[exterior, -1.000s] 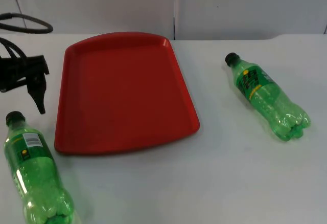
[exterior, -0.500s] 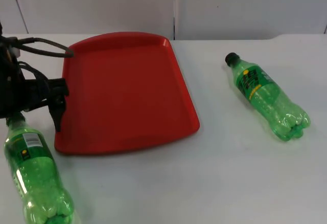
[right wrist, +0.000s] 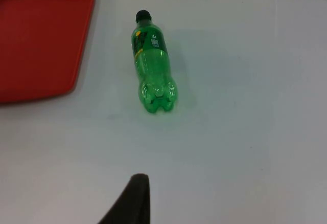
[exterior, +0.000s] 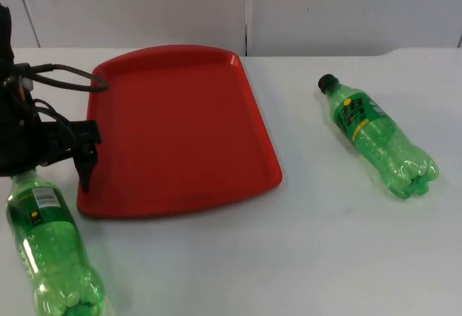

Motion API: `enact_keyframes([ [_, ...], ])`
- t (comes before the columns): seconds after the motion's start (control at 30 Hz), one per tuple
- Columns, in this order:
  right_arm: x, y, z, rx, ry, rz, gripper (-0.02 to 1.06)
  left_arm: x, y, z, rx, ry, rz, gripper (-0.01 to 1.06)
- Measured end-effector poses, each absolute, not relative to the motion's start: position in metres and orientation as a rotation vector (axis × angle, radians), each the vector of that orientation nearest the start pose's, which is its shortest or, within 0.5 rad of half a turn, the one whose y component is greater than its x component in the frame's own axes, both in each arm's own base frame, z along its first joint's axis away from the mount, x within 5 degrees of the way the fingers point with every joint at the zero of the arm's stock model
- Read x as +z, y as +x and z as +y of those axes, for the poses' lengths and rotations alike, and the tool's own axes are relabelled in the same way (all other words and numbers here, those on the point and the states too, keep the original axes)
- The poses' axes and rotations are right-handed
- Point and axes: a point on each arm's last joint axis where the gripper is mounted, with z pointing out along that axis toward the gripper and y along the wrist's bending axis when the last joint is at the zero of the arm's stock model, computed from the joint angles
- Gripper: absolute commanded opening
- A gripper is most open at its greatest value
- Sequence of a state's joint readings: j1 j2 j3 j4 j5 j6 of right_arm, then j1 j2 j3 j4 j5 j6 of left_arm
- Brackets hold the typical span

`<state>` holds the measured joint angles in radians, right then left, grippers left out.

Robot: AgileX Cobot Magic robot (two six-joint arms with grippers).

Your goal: Place the bottle upright on the tray.

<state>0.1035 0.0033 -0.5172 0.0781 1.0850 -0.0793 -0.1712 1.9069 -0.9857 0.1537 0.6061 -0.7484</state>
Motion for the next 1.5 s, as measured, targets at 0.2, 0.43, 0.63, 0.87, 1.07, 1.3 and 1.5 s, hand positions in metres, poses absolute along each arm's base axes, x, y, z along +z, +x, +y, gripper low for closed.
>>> enact_keyframes([
  [0.2,0.28,-0.008,0.005,0.109,-0.193,2.045,1.04,0.109,0.318,-0.047,0.035,-0.674,2.902,1.05],
  [0.43,0.28,-0.008,0.005,0.109,-0.193,2.045,1.04,0.104,0.315,-0.047,0.003,-0.671,2.875,1.05],
  [0.63,0.28,-0.008,0.005,0.109,-0.193,2.045,1.04,0.104,0.317,-0.037,0.004,-0.712,2.858,1.05],
  [0.87,0.28,-0.008,0.005,0.109,-0.193,2.045,1.04,0.104,0.318,-0.033,0.01,-0.71,2.857,1.05],
  [1.07,0.28,-0.008,0.005,0.109,-0.193,2.045,1.04,0.1,0.313,-0.033,0.004,-0.707,2.857,1.05],
  [1.3,0.28,-0.008,0.005,0.109,-0.193,2.045,1.04,0.091,0.312,-0.033,0.006,-0.707,2.87,1.05],
  [1.5,0.28,-0.008,0.005,0.109,-0.193,2.045,1.04,0.087,0.314,-0.033,0.005,-0.697,2.867,1.05],
])
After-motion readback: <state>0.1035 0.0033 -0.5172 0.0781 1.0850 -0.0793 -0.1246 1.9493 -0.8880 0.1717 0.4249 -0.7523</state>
